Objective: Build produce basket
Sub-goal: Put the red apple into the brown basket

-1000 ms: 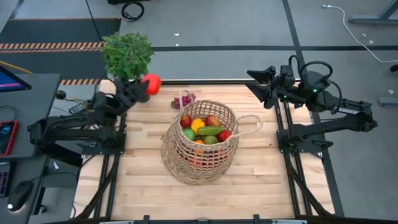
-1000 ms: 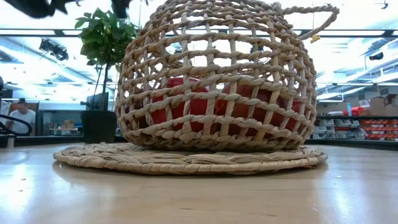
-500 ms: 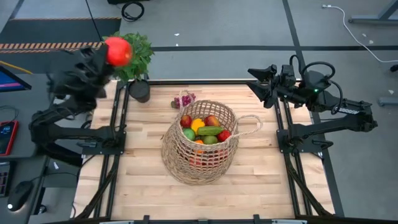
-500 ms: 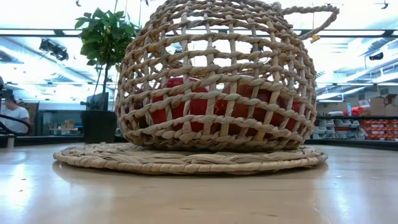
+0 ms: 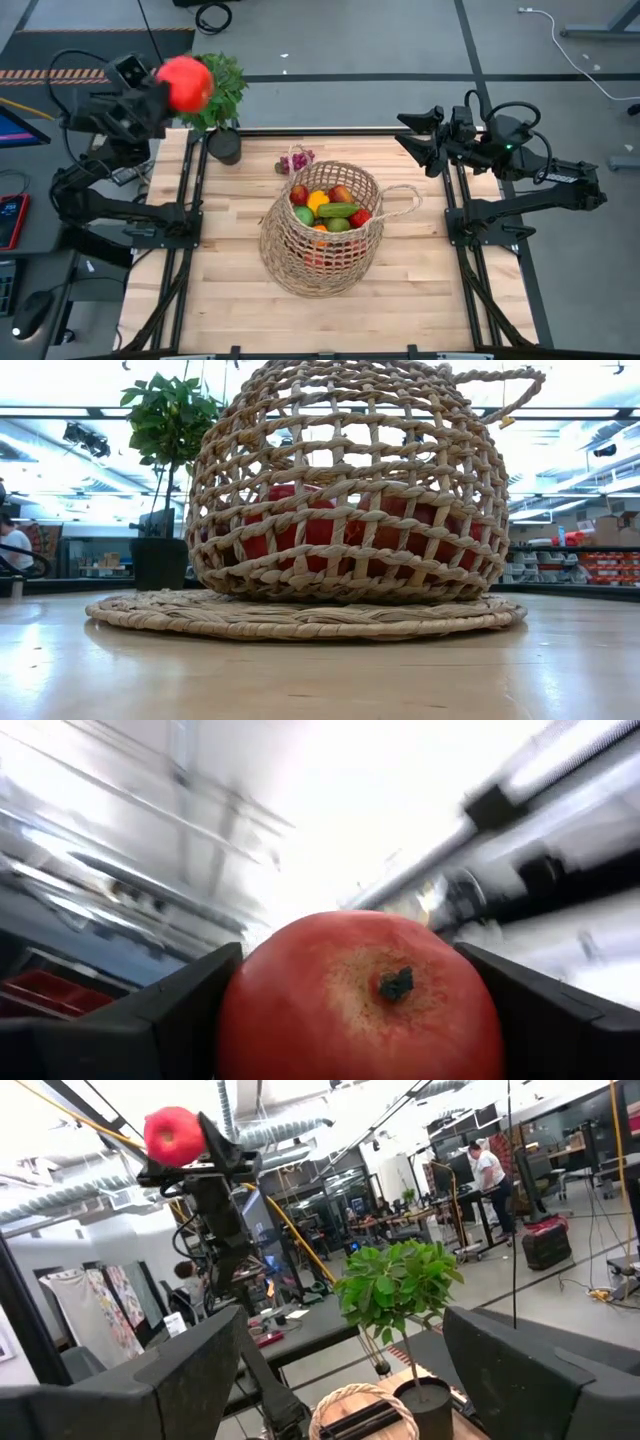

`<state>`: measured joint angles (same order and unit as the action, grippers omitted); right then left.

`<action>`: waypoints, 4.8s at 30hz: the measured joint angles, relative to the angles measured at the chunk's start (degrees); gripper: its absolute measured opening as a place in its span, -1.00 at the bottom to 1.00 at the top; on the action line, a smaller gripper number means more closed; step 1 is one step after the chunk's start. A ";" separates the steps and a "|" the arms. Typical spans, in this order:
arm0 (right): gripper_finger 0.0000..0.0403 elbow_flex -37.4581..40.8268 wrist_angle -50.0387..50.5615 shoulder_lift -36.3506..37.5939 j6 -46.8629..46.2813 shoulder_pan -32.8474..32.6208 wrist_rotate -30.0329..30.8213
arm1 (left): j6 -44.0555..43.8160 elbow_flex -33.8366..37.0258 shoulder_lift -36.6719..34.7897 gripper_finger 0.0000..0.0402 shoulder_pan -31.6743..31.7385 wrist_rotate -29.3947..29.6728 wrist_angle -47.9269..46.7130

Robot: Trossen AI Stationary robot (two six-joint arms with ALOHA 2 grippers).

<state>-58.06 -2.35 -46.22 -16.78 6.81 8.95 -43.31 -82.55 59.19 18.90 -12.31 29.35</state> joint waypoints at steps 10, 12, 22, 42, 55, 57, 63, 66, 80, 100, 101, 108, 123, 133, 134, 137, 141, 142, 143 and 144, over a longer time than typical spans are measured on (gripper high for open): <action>0.73 0.00 0.00 0.00 0.31 0.07 -0.02 | 21.96 -6.07 6.75 0.75 -0.74 -6.21 -1.76; 0.73 -0.01 0.07 0.00 0.35 0.09 -0.04 | 28.93 -6.85 8.07 0.75 -0.79 -5.97 -3.98; 0.73 0.00 3.44 0.00 3.43 0.09 -0.06 | 53.17 -7.31 14.16 0.75 -0.85 -5.77 -7.16; 0.73 0.00 1.11 1.36 27.67 0.13 13.62 | 95.08 -7.31 23.37 0.75 -11.21 23.82 -23.84; 0.73 0.00 -0.63 1.38 28.13 0.13 18.86 | 104.19 -7.27 33.06 0.75 -21.24 36.82 -32.72; 0.73 0.00 -0.63 1.38 26.92 0.13 18.88 | 104.68 -7.59 35.09 0.75 -21.94 41.33 -33.13; 0.73 0.00 -1.02 1.38 25.35 0.11 18.28 | 103.54 -17.90 43.16 0.75 -22.77 54.54 -34.73; 0.73 0.00 -1.05 1.40 25.07 0.07 18.25 | 99.58 -25.49 47.48 0.75 -22.47 57.11 -45.05; 0.73 0.00 -0.48 1.40 17.79 -0.06 17.84 | 76.36 -30.37 55.34 0.75 -22.45 43.86 -79.80; 0.73 0.00 0.92 1.25 14.35 -0.11 11.63 | 39.92 -31.46 58.09 0.77 -18.50 28.98 -91.10; 0.73 0.00 1.82 1.30 13.68 -0.11 11.14 | 39.06 -32.10 58.09 0.77 -18.22 28.98 -91.07; 0.73 0.00 17.21 2.09 2.71 1.12 8.77 | 36.87 -38.76 56.79 0.77 -16.45 29.05 -91.07; 0.73 0.00 26.26 -12.00 -19.48 4.33 -12.35 | 47.42 -45.68 56.40 0.77 -15.96 29.03 -89.38; 0.73 -0.02 16.00 -19.36 -22.27 4.20 -13.91 | 47.04 -45.60 56.42 0.77 -16.63 29.21 -89.11; 0.73 -0.11 16.38 -20.20 -22.41 4.22 -14.17 | 47.04 -45.53 56.42 0.77 -16.72 29.24 -89.67; 0.73 -0.26 17.72 -22.19 -23.75 4.20 -14.04 | 46.39 -45.34 56.73 0.77 -16.87 29.02 -90.65; 0.73 -0.26 16.25 -22.79 -23.83 4.64 -13.68 | 44.12 -45.32 56.69 0.77 -17.13 29.21 -90.71; 0.73 -0.23 16.34 -22.60 -23.76 4.88 -13.86 | 43.77 -45.32 56.69 0.77 -17.27 29.28 -90.67; 0.73 -0.19 16.40 -22.37 -23.43 5.16 -14.37 | 43.61 -45.32 56.69 0.77 -17.37 29.34 -90.62; 0.73 -0.17 16.41 -21.88 -22.86 5.46 -14.99 | 43.51 -45.34 56.69 0.77 -17.45 29.37 -90.61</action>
<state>-58.24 14.06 -68.09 -39.64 12.27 -6.04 0.20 -127.89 115.87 1.44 17.06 -61.25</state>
